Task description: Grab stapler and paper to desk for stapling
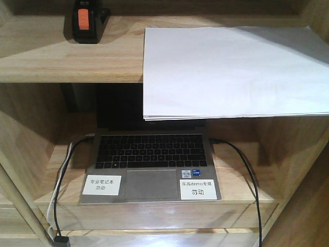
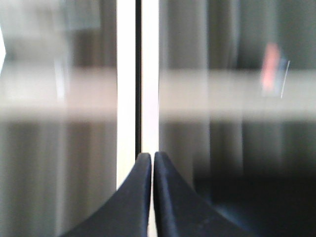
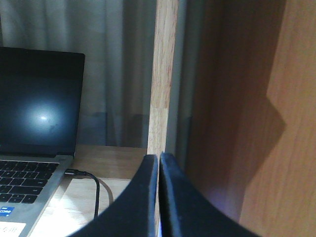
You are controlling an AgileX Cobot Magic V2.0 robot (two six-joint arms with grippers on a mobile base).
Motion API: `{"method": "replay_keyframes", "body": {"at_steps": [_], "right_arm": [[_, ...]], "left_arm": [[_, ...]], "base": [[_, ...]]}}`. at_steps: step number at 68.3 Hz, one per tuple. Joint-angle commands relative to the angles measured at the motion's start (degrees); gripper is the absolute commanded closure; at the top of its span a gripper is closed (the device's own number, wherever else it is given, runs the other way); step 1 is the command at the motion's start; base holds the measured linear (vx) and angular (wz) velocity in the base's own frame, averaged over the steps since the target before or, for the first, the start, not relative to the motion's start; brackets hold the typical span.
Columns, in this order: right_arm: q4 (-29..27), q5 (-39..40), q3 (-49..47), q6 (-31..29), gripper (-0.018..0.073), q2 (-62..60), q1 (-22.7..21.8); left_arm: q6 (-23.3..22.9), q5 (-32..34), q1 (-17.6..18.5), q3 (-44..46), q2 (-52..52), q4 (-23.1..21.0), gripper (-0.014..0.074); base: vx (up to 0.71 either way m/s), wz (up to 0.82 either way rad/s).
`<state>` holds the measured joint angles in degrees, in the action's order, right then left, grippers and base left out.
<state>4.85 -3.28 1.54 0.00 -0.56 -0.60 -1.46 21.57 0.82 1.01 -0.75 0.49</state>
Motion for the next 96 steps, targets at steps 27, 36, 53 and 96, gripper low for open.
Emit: {"method": "replay_keyframes", "body": {"at_steps": [27, 36, 53, 96], "right_arm": [[0.43, 4.07, 0.27, -0.32, 0.0569, -0.59, -0.01], [0.43, 4.07, 0.27, -0.32, 0.0569, -0.59, -0.01], [0.43, 4.07, 0.27, -0.32, 0.0569, -0.59, -0.01], [0.43, 4.07, 0.27, -0.32, 0.0569, -0.59, -0.01]], "left_arm": [[-0.53, -35.60, 0.21, 33.85, 14.03, 0.00, 0.0603], [-0.53, -41.68, 0.21, 35.71, 16.68, -0.06, 0.0603], [-0.53, -41.90, 0.21, 35.62, 17.35, -0.49, 0.0603], [-0.53, -41.97, 0.21, 35.62, 17.35, -0.06, 0.0425]], "base": [[0.00, 0.00], [0.00, 0.00], [0.00, 0.00], [0.00, 0.00]]}}
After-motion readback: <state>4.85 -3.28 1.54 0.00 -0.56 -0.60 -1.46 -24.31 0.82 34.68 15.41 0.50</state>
